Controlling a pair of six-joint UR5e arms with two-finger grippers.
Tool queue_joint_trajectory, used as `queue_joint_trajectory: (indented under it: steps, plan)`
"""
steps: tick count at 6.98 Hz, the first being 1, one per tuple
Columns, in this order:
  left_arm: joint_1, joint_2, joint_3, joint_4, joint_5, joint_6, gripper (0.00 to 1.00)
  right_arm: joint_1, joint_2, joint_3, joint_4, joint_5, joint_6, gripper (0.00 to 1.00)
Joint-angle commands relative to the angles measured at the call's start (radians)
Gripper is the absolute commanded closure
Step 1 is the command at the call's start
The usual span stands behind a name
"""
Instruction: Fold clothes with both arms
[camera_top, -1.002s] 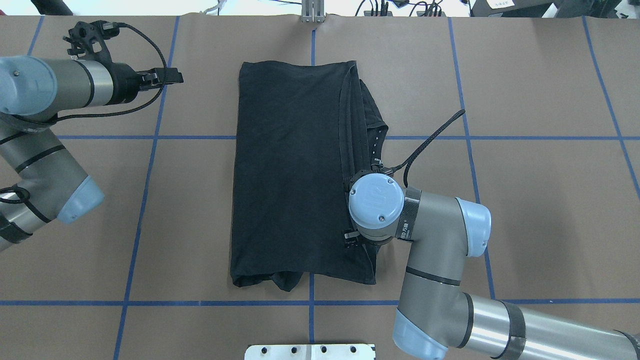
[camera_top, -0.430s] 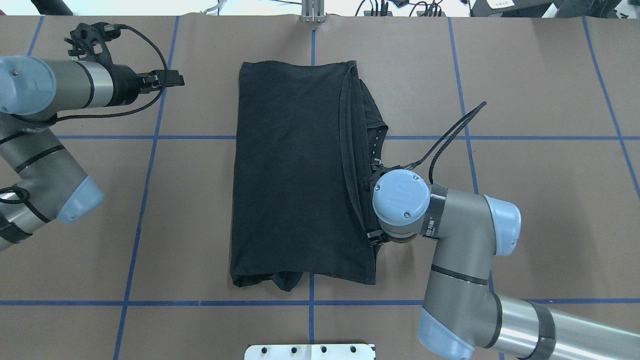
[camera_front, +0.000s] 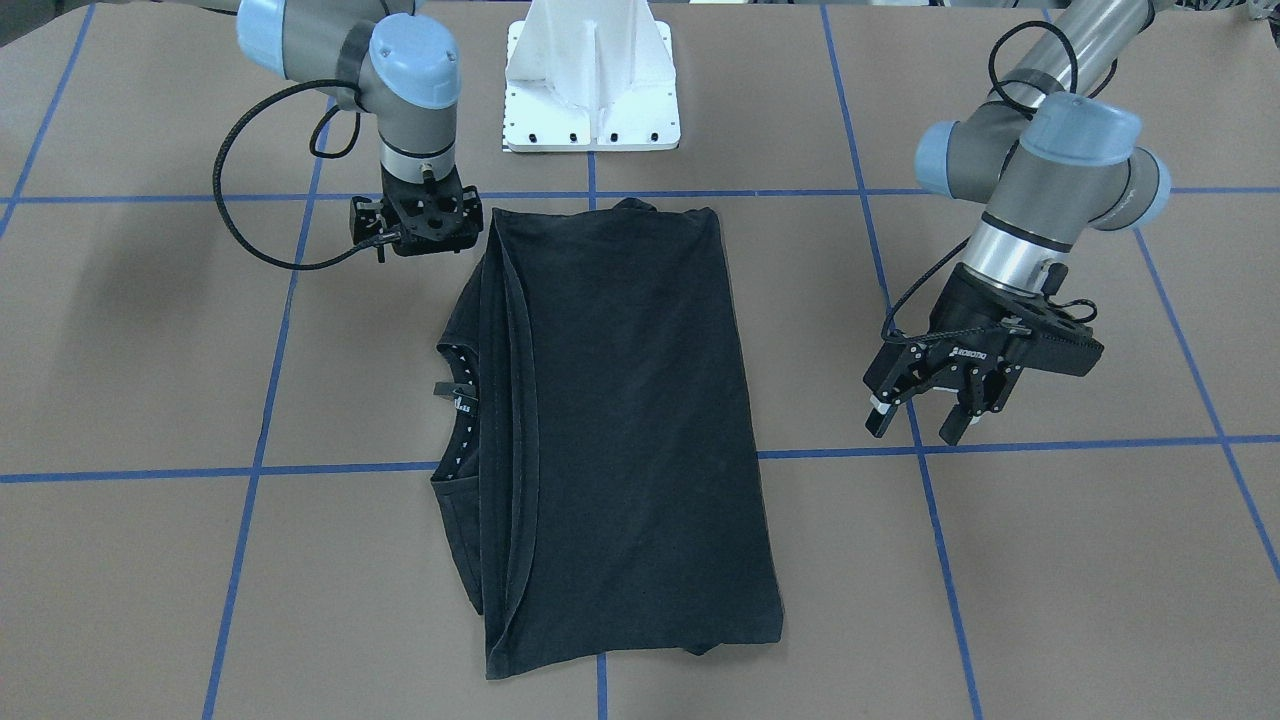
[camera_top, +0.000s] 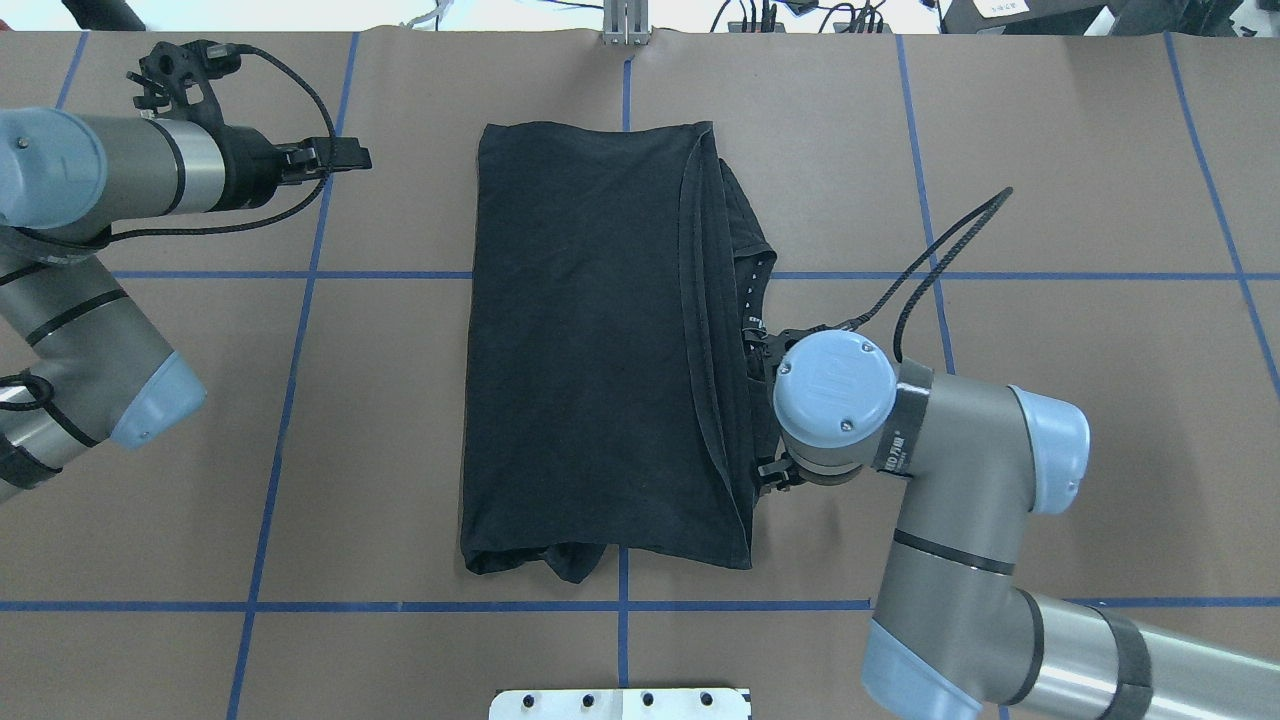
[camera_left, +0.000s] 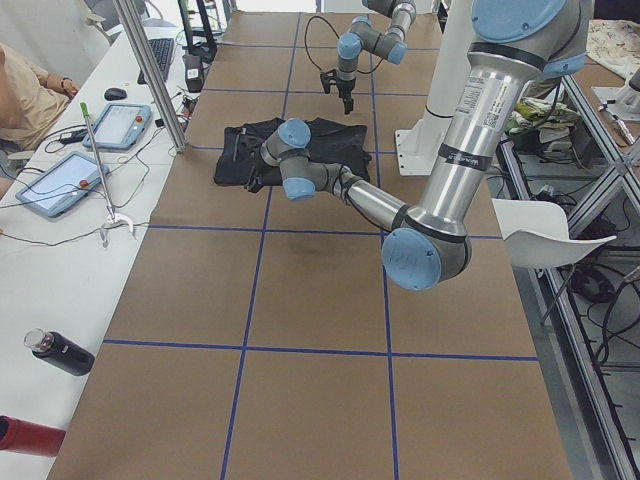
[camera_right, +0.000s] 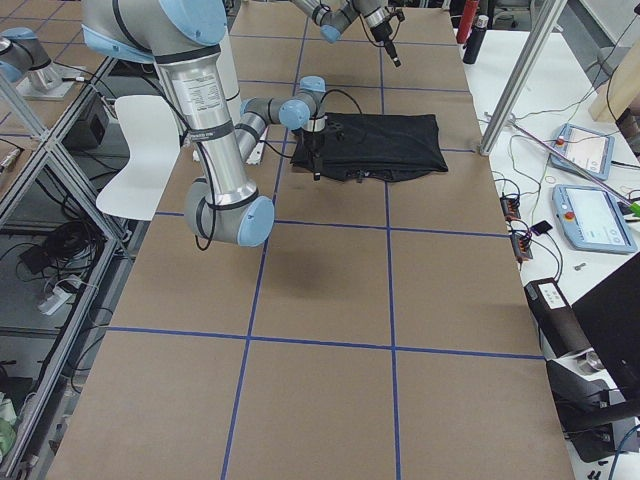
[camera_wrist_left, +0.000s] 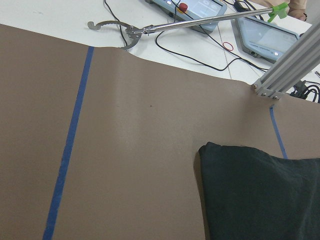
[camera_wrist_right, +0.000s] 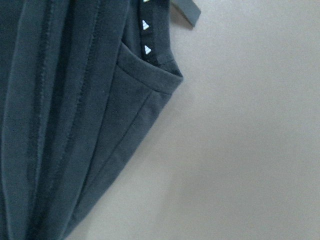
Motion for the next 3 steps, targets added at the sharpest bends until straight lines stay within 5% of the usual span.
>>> queue_joint_trajectory:
  steps: [1,3]
  plan:
    - [0.000,0.085,-0.085,-0.001,-0.049,0.007,0.00,0.007,0.147,-0.126,-0.023,0.000,0.012,0.00]
    - [0.000,0.121,-0.121,-0.001,-0.051,0.006,0.00,0.004,0.218,-0.232,-0.023,-0.006,0.021,0.00]
